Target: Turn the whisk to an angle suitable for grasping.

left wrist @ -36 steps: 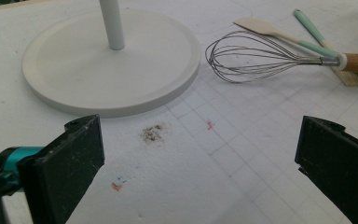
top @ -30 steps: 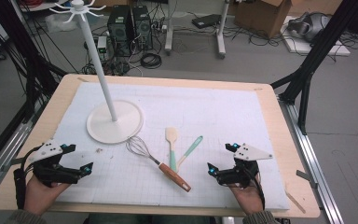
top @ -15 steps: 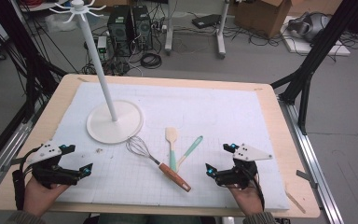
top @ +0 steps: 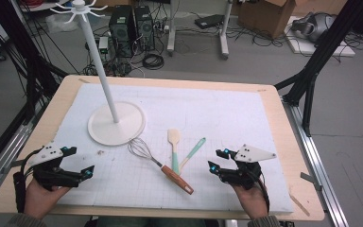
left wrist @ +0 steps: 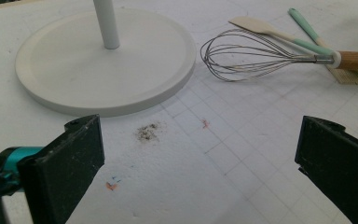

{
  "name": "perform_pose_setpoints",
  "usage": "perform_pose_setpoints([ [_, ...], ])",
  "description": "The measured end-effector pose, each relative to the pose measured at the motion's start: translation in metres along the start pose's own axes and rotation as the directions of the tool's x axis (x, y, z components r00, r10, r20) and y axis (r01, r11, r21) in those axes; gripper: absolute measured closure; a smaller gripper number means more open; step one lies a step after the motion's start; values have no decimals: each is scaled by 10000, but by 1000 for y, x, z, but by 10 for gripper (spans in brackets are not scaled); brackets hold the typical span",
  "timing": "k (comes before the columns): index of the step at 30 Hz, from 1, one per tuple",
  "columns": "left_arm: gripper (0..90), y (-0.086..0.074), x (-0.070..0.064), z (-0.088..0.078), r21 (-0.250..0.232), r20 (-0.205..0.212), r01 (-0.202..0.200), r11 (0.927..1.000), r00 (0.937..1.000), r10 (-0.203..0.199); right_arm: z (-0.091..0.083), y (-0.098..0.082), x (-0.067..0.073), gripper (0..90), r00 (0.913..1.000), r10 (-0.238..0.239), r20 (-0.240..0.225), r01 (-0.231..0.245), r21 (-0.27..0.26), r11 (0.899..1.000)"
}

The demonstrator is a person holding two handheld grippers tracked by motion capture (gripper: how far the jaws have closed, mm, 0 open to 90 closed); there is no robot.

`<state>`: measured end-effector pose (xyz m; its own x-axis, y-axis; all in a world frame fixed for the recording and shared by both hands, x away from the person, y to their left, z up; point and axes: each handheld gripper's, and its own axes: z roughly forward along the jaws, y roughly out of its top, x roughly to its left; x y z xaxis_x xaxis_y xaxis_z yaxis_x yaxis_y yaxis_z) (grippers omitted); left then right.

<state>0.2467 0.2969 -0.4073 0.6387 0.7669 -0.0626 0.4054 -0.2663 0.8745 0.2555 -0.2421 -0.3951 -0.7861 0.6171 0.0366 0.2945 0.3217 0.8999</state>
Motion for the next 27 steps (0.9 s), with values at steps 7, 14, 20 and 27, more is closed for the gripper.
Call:
perform_pose_setpoints([
  [7, 17, 0, 0, -1, 3, -37, -21, 10000, 10000, 21, 2, 5, 15, 684, 9981, -255, -568, 273, 322, 9991],
  [14, 17, 0, 0, -2, -18, -43, -34, 10000, 10000, 34, 7, 5, 27, 823, 9902, -535, -1289, 628, 697, 9956],
  [20, 17, 0, -2, -2, -35, -42, -76, 10000, 10000, 76, 11, 2, 35, 882, 9837, -647, -1678, 814, 948, 9922],
  [27, 17, 0, -3, -4, -49, -37, -101, 9999, 9999, 101, 14, -1, 49, 891, 9685, -897, -2324, 1177, 1096, 9870],
])
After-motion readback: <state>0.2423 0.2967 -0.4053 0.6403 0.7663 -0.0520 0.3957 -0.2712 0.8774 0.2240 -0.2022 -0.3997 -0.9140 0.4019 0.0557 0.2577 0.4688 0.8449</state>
